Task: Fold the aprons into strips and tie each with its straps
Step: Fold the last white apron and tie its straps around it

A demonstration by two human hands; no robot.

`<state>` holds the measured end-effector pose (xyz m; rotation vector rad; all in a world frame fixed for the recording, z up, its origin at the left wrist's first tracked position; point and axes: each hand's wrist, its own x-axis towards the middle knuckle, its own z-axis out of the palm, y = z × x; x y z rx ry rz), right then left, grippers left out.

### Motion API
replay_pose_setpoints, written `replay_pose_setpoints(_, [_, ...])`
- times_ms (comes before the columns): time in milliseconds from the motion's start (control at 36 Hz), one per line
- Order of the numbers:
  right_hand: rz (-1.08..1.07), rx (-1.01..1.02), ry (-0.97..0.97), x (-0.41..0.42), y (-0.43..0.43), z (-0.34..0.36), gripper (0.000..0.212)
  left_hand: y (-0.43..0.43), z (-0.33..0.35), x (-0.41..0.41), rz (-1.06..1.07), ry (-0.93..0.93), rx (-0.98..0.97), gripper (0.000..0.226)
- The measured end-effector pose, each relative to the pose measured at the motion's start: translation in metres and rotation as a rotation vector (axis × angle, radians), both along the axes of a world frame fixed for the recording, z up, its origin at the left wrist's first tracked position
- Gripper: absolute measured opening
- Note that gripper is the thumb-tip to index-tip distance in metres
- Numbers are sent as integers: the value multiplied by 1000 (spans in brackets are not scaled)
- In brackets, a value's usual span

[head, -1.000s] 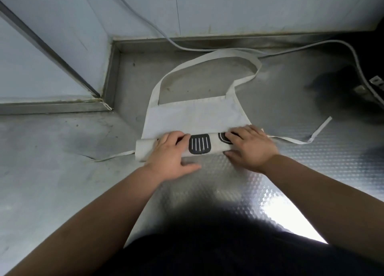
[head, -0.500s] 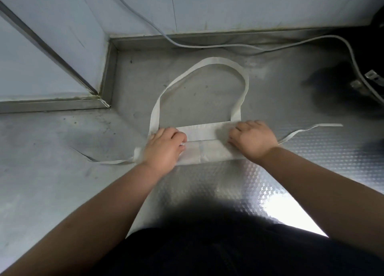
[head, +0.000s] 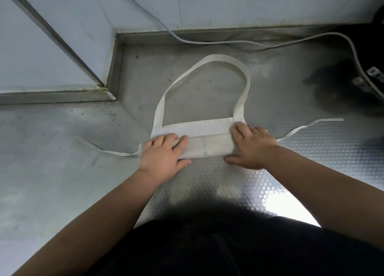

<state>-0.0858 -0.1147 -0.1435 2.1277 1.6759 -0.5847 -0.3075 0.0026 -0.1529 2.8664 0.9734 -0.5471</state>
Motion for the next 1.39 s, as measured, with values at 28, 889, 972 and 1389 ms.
replay_pose_setpoints(28, [-12, -21, 2, -1, 0, -2, 95, -3, 0, -4, 11, 22, 8, 74])
replay_pose_setpoints(889, [-194, 25, 28, 16, 44, 23, 49, 57, 10, -5, 478, -340, -385, 23])
replay_pose_setpoints(972, [-119, 130, -114, 9, 51, 22, 45, 54, 1, -1, 506, -271, -102, 33])
replay_pose_setpoints(1389, [-166, 170, 167, -21, 31, 3, 56, 5, -7, 12, 1840, -1032, -499, 87])
